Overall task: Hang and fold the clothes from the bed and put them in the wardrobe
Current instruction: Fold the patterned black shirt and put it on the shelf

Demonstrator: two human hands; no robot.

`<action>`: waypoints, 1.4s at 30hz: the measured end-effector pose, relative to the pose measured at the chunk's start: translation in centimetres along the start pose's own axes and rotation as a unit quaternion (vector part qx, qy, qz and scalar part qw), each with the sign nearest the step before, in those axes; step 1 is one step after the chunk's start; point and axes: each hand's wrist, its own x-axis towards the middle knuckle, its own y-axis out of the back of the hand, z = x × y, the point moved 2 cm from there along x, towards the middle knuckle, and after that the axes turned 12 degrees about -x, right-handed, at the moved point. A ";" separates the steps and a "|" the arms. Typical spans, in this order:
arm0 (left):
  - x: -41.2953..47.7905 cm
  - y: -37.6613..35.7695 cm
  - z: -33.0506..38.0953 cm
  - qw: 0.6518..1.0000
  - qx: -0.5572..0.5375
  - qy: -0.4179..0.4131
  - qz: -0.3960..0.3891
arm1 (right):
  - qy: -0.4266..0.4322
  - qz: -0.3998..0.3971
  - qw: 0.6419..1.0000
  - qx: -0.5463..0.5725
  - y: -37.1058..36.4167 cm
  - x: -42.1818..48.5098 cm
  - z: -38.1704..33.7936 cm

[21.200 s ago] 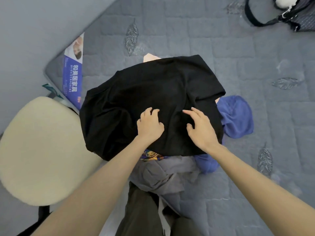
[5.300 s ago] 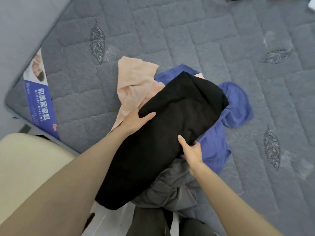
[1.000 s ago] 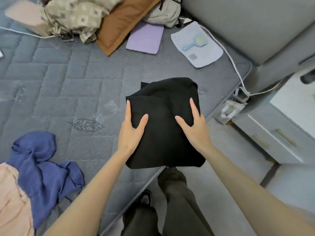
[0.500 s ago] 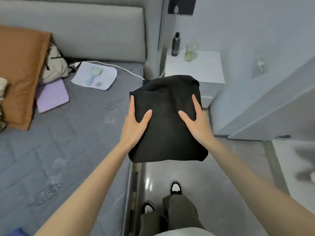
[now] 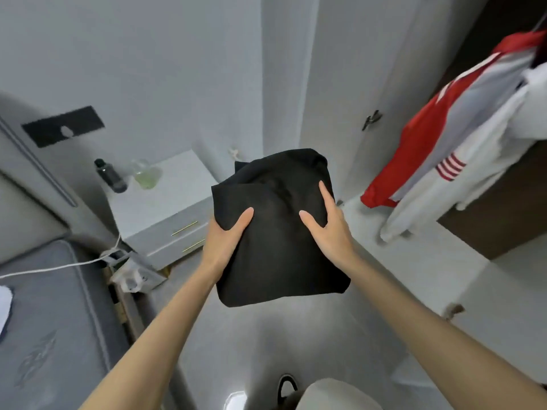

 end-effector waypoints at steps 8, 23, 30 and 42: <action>5.8 -15.7 6.1 0.986 0.057 -0.063 -0.142 | -0.046 0.137 0.989 -0.001 13.4 5.2 3.4; 14.2 -38.3 29.8 0.911 0.030 -0.173 -0.374 | -0.042 0.365 0.928 0.059 36.3 14.2 -6.1; 13.7 -47.3 41.4 0.865 0.015 -0.216 -0.453 | -0.021 0.450 0.886 0.107 47.3 16.0 -11.0; 8.8 -63.3 49.5 0.827 -0.056 -0.218 -0.515 | -0.024 0.551 0.834 0.026 64.0 15.9 -10.9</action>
